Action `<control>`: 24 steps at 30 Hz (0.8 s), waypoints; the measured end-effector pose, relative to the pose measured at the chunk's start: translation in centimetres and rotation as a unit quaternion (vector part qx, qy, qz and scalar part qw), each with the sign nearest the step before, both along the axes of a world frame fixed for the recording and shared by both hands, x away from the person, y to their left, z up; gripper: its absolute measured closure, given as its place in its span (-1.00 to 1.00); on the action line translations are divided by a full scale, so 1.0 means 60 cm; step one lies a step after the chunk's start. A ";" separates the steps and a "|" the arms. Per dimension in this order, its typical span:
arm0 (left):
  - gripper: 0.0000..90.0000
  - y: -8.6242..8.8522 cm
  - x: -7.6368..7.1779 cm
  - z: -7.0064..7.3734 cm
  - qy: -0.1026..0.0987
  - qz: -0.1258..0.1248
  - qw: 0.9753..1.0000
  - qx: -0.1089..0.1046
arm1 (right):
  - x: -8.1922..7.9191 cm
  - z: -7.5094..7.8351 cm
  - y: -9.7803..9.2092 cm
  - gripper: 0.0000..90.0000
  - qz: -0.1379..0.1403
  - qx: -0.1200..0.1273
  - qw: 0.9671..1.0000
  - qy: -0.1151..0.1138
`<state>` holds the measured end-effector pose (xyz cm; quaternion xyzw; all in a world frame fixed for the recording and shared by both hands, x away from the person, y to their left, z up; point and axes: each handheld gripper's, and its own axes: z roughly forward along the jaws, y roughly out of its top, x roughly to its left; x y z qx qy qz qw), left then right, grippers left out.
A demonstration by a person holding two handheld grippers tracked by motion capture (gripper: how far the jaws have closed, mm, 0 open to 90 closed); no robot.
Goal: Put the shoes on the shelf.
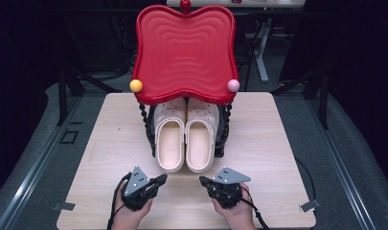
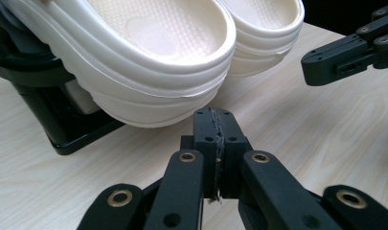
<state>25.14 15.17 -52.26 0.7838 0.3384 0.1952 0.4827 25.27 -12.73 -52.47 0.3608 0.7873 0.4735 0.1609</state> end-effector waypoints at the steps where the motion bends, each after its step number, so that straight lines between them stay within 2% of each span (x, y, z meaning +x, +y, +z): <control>1: 1.00 -0.002 0.001 0.000 0.003 0.004 1.000 0.002 | 0.003 0.000 0.002 1.00 -0.001 0.004 1.000 0.003; 4: 1.00 -0.006 0.004 -0.001 0.007 0.004 1.000 0.005 | 0.006 0.001 0.002 1.00 -0.003 0.005 1.000 0.009; 5: 1.00 -0.006 0.005 -0.002 0.007 0.003 1.000 0.006 | 0.010 0.001 0.000 1.00 -0.005 0.006 1.000 0.019; 9: 1.00 -0.006 0.010 0.000 0.010 0.004 1.000 0.002 | 0.016 0.003 -0.006 1.00 -0.002 0.012 0.999 0.033; 18: 1.00 -0.003 0.011 0.007 0.013 0.006 1.000 0.000 | 0.023 0.014 -0.001 1.00 -0.006 0.025 0.999 0.036; 24: 1.00 -0.003 0.012 0.012 0.013 0.008 1.000 0.005 | 0.021 0.022 -0.001 1.00 -0.007 0.015 0.999 0.029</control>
